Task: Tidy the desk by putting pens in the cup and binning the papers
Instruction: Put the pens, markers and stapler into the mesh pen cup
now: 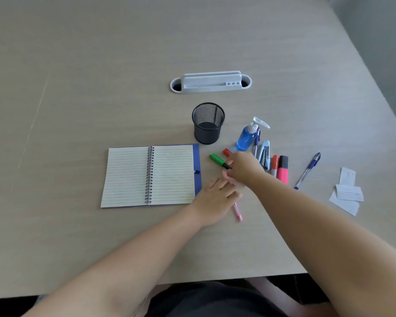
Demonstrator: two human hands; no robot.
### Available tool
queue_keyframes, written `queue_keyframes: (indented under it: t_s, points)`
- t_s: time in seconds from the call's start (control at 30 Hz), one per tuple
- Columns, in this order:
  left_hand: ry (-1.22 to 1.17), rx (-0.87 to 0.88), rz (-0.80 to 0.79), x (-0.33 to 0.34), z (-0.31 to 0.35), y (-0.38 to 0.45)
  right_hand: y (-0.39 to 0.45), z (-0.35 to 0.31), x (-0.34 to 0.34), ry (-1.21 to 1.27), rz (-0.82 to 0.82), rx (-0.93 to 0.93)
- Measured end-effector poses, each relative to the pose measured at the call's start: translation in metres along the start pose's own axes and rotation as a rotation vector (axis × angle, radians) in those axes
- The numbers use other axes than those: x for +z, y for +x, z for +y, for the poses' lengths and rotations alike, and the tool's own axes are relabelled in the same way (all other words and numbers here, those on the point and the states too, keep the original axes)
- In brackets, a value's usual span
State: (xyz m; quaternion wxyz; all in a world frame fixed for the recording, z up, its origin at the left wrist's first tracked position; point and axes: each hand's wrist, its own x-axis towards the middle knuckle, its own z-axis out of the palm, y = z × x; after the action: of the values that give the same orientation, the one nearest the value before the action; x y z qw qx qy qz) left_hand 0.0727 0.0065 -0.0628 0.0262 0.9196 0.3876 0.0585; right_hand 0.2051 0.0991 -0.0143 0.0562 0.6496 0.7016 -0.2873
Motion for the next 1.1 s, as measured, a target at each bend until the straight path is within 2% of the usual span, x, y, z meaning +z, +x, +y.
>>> queue_keyframes:
  t_s: [0.17, 0.27, 0.37, 0.47, 0.57, 0.63, 0.77, 0.87, 0.93, 1.0, 1.1]
  points:
    - [-0.023, -0.010, 0.042, -0.011, -0.012, -0.005, -0.020, -0.002, -0.026, 0.332, 0.187, 0.036]
    - [-0.081, -0.006, 0.086, -0.017, -0.010, -0.018, -0.037, -0.010, -0.034, 0.572, 0.208, -0.029]
    - [-0.143, -0.087, 0.104, -0.029, -0.015, -0.030, -0.036, -0.023, -0.047, 0.708, 0.287, -0.101]
    - [-0.262, -0.263, 0.006, -0.054, -0.031, -0.035, -0.022, -0.035, -0.073, 0.816, 0.362, -0.116]
    - [-0.334, -0.477, 0.033, -0.077, -0.053, -0.035, -0.006, -0.045, -0.089, 0.789, 0.416, -0.118]
    - [-0.357, -0.560, 0.102, -0.091, -0.066, -0.032, 0.001, -0.048, -0.087, 0.755, 0.428, -0.096]
    - [-0.355, -0.576, 0.296, -0.119, -0.091, -0.021, 0.003, -0.047, -0.072, 0.698, 0.416, -0.064]
    - [-0.328, -0.546, 0.374, -0.131, -0.103, -0.005, -0.002, -0.044, -0.063, 0.713, 0.409, -0.060]
    - [-0.317, -0.556, 0.369, -0.136, -0.108, 0.012, -0.009, -0.039, -0.055, 0.655, 0.428, -0.061]
    - [-0.326, -0.573, 0.291, -0.137, -0.112, 0.029, -0.017, -0.028, -0.041, 0.546, 0.442, -0.078]
    - [-0.374, -0.620, 0.208, -0.136, -0.116, 0.050, -0.024, -0.007, -0.012, 0.268, 0.344, -0.078]
